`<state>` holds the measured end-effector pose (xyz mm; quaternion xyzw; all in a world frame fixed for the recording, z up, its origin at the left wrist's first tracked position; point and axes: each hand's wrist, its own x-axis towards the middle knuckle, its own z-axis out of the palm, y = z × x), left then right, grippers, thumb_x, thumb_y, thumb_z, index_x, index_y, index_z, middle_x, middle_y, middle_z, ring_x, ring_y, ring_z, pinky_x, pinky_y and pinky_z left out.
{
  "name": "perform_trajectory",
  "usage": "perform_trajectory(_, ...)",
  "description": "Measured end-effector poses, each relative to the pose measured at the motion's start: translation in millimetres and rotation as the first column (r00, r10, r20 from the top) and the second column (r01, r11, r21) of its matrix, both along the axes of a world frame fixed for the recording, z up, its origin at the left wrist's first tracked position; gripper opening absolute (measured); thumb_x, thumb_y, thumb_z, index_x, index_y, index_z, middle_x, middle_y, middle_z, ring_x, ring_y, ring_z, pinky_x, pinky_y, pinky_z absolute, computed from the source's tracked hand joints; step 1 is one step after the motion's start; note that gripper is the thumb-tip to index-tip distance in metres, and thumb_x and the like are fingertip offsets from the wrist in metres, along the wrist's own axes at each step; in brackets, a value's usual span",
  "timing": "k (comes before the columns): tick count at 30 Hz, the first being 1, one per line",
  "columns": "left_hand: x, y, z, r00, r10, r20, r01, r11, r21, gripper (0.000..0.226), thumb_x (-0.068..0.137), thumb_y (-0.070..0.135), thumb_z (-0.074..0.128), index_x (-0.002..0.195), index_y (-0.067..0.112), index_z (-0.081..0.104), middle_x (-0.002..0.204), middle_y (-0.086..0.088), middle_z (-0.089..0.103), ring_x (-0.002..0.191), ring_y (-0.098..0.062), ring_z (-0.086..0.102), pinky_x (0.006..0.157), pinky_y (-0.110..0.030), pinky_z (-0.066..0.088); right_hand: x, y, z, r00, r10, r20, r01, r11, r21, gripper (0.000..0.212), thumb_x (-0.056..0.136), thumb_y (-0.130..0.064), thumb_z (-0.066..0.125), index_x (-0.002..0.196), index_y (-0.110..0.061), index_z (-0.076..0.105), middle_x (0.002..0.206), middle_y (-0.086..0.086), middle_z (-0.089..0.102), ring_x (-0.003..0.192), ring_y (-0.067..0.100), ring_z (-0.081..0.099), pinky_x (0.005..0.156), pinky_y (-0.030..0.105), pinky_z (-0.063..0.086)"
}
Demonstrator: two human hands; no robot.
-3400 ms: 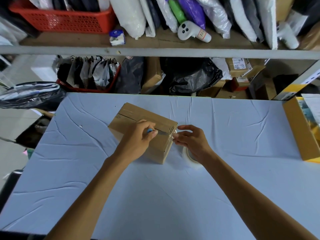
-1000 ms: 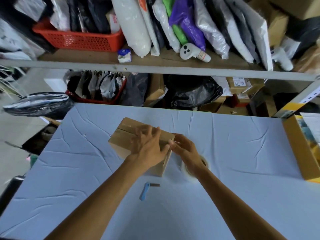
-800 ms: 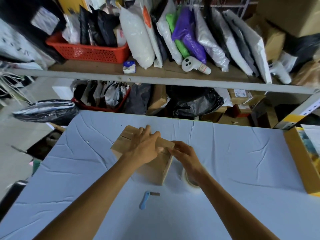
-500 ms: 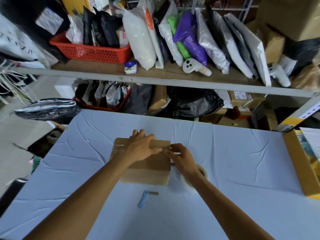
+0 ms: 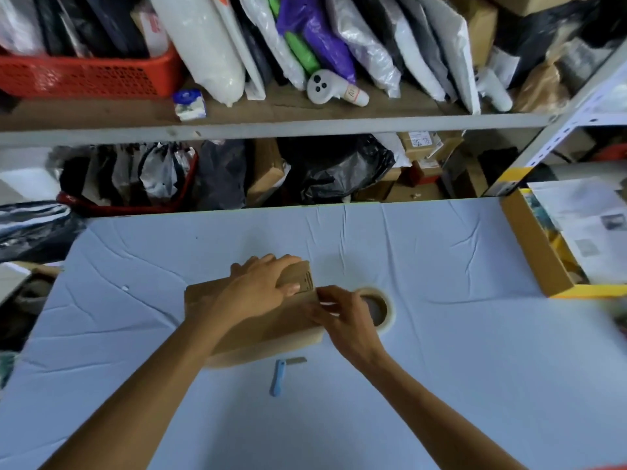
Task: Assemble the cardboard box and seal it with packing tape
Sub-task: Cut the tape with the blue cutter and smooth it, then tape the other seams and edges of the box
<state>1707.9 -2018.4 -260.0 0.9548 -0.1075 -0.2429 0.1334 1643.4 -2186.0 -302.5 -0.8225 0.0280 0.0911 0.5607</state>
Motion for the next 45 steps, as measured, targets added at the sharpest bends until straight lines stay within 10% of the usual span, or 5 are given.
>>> perform_trajectory(17,-8,1,-7,0.997,0.08,-0.016,-0.081,0.989,-0.123,0.046,0.1,0.039,0.034,0.143,0.047,0.021,0.134,0.003,0.038,0.126,-0.026,0.037,0.105,-0.041,0.025,18,-41,-15,0.994,-0.021,-0.111,0.036,0.991,0.128,0.016,0.093,-0.021,0.057,0.101,-0.014,0.068,0.091,0.005,0.072,0.085,0.016,0.069,0.076,0.033,0.057)
perform_trajectory(21,-8,2,-7,0.994,0.103,-0.045,-0.109,0.983,-0.149,0.046,0.098,0.042,0.037,0.142,0.048,0.023,0.134,0.005,0.038,0.126,-0.024,0.037,0.105,-0.041,0.028,40,-95,-38,0.999,0.051,0.016,-0.045,0.97,-0.238,0.042,0.075,0.01,0.047,0.096,-0.018,0.071,0.095,-0.002,0.073,0.088,0.007,0.067,0.079,0.027,0.051)
perform_trajectory(28,-5,7,-11,0.986,0.142,-0.088,-0.155,0.974,-0.167,0.044,0.095,0.048,0.042,0.136,0.052,0.027,0.134,0.014,0.038,0.124,-0.024,0.041,0.105,-0.048,0.035,48,-129,-63,0.697,0.614,-0.369,-0.654,0.335,-0.678,0.059,0.068,-0.01,0.064,0.125,-0.024,0.058,0.129,-0.004,0.054,0.123,0.017,0.045,0.099,0.022,0.034)
perform_trajectory(33,1,7,-11,0.984,0.135,-0.112,-0.155,0.969,-0.193,0.046,0.094,0.043,0.047,0.136,0.048,0.031,0.138,0.015,0.038,0.127,-0.021,0.041,0.106,-0.047,0.036,51,-131,-84,0.556,0.764,-0.328,-0.535,0.027,-0.844,0.051,0.031,-0.016,0.084,0.081,-0.024,0.073,0.082,-0.008,0.07,0.087,0.017,0.065,0.084,0.027,0.034)
perform_trajectory(45,8,1,0,0.992,0.099,-0.078,-0.117,0.953,-0.28,0.05,0.091,0.033,0.058,0.137,0.038,0.04,0.133,0.014,0.046,0.121,-0.007,0.046,0.1,-0.028,0.038,54,-140,-61,0.683,0.73,0.018,-0.457,0.447,-0.769,0.04,0.046,0.006,0.082,0.072,-0.021,0.069,0.072,-0.009,0.065,0.078,0.017,0.067,0.057,0.02,0.05)
